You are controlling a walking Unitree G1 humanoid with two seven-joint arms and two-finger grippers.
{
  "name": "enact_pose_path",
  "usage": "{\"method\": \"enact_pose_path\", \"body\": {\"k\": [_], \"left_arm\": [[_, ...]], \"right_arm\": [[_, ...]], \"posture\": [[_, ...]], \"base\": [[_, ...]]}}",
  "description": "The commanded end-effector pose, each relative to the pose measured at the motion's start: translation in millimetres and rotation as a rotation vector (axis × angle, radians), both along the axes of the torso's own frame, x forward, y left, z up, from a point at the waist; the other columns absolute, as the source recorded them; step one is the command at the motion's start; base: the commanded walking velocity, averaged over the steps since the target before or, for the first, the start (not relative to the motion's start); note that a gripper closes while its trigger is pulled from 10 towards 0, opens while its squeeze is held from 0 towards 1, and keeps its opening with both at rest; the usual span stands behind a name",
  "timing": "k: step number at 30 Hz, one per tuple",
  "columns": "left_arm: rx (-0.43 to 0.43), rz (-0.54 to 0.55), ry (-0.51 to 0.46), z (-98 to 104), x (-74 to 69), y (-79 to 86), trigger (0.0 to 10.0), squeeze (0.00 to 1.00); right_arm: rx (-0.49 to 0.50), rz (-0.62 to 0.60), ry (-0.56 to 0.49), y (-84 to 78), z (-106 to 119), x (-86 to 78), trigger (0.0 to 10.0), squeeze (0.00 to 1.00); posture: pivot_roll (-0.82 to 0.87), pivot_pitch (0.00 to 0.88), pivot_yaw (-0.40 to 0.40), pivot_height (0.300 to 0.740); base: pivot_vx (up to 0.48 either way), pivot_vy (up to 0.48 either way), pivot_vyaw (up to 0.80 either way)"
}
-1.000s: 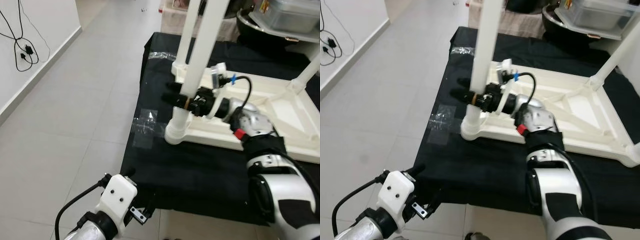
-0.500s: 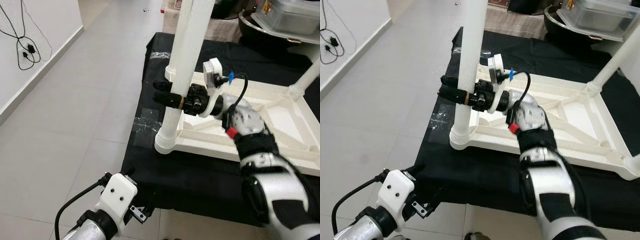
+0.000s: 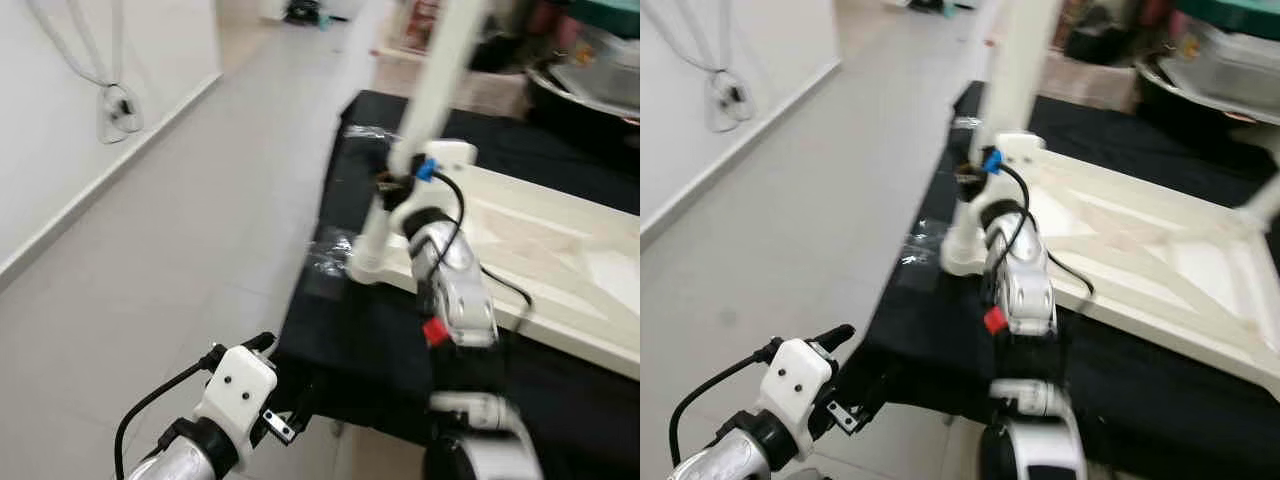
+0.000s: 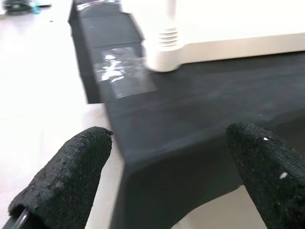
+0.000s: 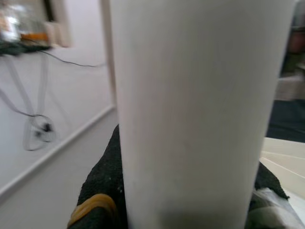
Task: Building children table
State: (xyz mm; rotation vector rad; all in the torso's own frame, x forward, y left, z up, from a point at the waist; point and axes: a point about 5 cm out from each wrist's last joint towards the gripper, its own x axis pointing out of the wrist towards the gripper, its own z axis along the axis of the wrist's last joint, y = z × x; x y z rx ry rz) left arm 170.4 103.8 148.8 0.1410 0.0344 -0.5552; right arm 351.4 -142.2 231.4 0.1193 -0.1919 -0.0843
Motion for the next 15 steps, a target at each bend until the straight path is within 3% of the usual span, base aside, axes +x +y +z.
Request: {"method": "enact_pose_path", "body": {"k": [1,4,5,6,9,10,11,12,15], "left_arm": [[-0.006,-0.009,0.006,-1.5,-0.6,-1.4,10.0,0.00],[-0.003,-0.003,0.004,-1.2,-1.5,-1.7,10.0,0.00],[-0.003,-0.003,0.004,-1.2,-1.5,-1.7,10.0,0.00],[0.000,-0.005,0.007,-1.5,-2.4,-2.1,10.0,0.00],[0.000,-0.005,0.007,-1.5,-2.7,-2.4,10.0,0.00],[-0.003,-0.006,0.009,-1.6,-3.0,-2.3,10.0,0.00],[-0.003,-0.006,0.009,-1.7,-3.0,-2.3,10.0,0.00],[-0.004,-0.006,0.009,-1.9,-3.0,-2.2,10.0,0.00],[-0.005,-0.007,0.010,-2.4,-3.0,-2.6,10.0,0.00]], "right_arm": [[0.038,-0.186,0.136,-28.6,-30.1,-9.0,0.0,0.00],[0.095,-0.269,0.163,-5.2,-33.0,-19.1,0.0,0.00],[0.095,-0.269,0.163,-5.2,-33.0,-19.1,0.0,0.00],[0.098,-0.258,0.154,7.2,-31.4,-16.0,3.8,0.00],[0.097,-0.227,0.144,13.7,-29.6,-11.4,3.8,0.00],[0.126,-0.220,0.101,16.1,-24.7,-10.9,10.0,0.00],[0.134,-0.221,0.090,16.5,-23.4,-11.2,10.0,0.00],[0.138,-0.218,0.085,17.3,-21.3,-12.6,10.0,1.00],[0.123,-0.209,0.061,13.5,-17.4,-11.2,10.0,1.00]], "posture": [[0.15,0.130,-0.119,0.740],[0.16,0.132,-0.120,0.740],[0.16,0.132,-0.120,0.740],[0.17,0.132,-0.122,0.740],[0.17,0.131,-0.123,0.740],[0.16,0.132,-0.122,0.740],[0.16,0.132,-0.122,0.740],[0.16,0.132,-0.122,0.740],[0.15,0.129,-0.125,0.740]], "base": [[0.000,0.000,0.00],[0.000,0.000,0.00],[0.000,0.000,0.00],[0.000,0.000,0.00],[0.000,0.000,0.00],[0.000,0.000,0.00],[0.000,0.000,0.00],[0.000,0.000,0.00],[0.000,0.000,0.00]]}}
